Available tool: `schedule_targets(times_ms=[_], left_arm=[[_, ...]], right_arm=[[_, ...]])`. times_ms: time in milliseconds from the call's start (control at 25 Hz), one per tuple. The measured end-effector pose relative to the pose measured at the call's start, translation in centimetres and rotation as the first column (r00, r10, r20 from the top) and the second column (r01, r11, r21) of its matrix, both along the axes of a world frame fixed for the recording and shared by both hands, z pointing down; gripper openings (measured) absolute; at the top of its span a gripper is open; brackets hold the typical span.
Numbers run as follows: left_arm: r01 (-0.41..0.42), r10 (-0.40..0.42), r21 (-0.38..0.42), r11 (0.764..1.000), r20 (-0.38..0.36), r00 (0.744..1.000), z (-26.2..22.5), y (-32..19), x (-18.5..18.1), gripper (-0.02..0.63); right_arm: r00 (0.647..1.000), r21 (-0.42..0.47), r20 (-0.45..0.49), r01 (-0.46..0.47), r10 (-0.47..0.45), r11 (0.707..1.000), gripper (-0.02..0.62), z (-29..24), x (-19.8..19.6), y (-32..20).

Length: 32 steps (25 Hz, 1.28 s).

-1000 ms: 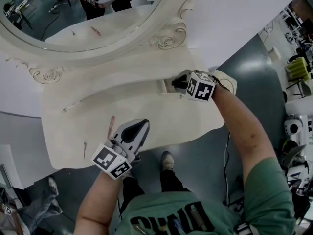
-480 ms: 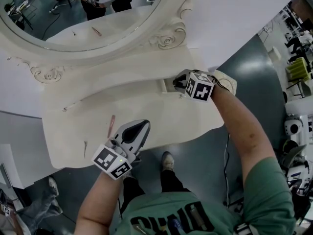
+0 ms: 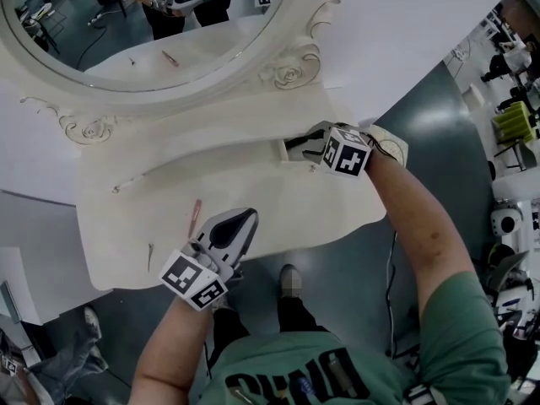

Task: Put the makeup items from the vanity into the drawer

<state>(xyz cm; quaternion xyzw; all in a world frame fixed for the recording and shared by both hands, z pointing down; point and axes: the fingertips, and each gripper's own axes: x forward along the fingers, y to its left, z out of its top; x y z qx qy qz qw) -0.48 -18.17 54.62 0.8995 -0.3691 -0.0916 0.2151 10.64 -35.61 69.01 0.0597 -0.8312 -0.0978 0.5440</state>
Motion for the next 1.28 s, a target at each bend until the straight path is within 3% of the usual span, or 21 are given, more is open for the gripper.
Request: schedule_targets(times_ms=[240, 560, 840, 1080, 1280], left_arm=[[0.018, -0.018, 0.015, 1.000, 0.004, 1.000, -1.1, 0.3, -1.0, 0.008], [0.084, -0.085, 0.072, 0.994, 0.017, 0.996, -6.8, 2.6, -5.3, 0.008], [0.172, -0.181, 0.150, 0.974, 0.046, 0.982, -14.1, 5.0, -10.8, 0.008], [0.213, -0.232, 0.193, 0.958, 0.078, 0.970, -19.6, 7.9, -14.4, 0.008], [0.247, -0.269, 0.207, 0.947, 0.087, 0.959, -22.4, 10.1, -16.6, 0.008]], right_arm=[[0.998, 0.027, 0.061, -0.017, 0.016, 0.999, 0.148, -2.5, -0.9, 0.0], [0.955, 0.055, 0.288, -0.086, 0.066, 0.995, 0.140, -12.7, -3.0, 2.9], [0.863, 0.082, 0.494, -0.167, 0.106, 0.983, 0.120, -24.6, -3.8, 6.6], [0.744, 0.072, 0.660, -0.197, 0.101, 0.978, 0.109, -33.0, -4.4, 11.0], [0.652, 0.022, 0.749, -0.199, 0.116, 0.980, 0.095, -36.8, -5.5, 14.9]])
